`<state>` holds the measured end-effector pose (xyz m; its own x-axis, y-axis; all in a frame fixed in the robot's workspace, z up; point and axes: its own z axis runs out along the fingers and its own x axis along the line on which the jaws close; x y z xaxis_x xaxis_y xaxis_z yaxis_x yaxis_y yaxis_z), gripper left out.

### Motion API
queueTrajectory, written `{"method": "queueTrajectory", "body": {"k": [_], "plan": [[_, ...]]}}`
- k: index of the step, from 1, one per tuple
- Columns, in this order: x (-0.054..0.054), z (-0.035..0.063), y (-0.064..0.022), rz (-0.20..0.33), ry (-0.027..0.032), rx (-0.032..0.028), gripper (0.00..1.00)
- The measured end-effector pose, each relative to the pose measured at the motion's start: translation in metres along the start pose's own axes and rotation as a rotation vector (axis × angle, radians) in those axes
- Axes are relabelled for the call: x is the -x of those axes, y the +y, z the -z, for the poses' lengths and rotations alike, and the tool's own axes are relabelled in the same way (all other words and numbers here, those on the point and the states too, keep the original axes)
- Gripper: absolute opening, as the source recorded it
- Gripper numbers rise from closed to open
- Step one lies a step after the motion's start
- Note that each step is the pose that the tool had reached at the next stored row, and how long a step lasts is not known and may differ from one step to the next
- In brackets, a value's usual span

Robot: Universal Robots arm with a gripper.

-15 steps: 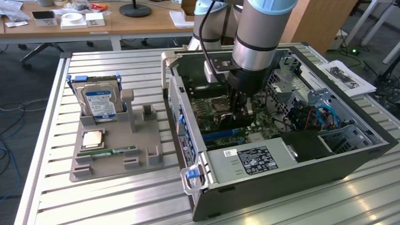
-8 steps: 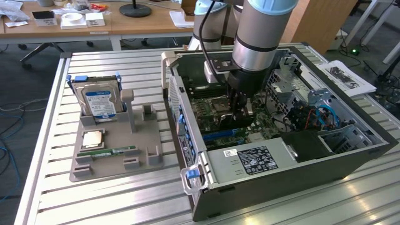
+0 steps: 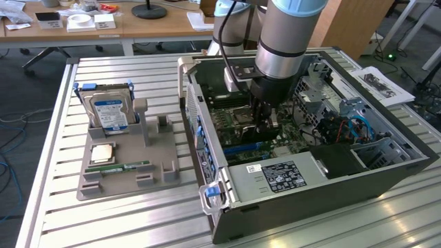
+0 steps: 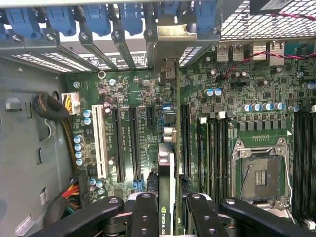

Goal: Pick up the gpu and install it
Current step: 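Insert the gpu into the slot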

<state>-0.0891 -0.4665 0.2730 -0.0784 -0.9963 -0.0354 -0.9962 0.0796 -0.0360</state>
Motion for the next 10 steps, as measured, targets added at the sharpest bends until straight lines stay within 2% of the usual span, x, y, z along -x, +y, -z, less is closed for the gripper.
{"method": "queueTrajectory", "body": {"k": [10], "plan": [[-0.0021, 0.0001, 0.0014, 0.0, -0.0001, 0.0, 0.27]]}}
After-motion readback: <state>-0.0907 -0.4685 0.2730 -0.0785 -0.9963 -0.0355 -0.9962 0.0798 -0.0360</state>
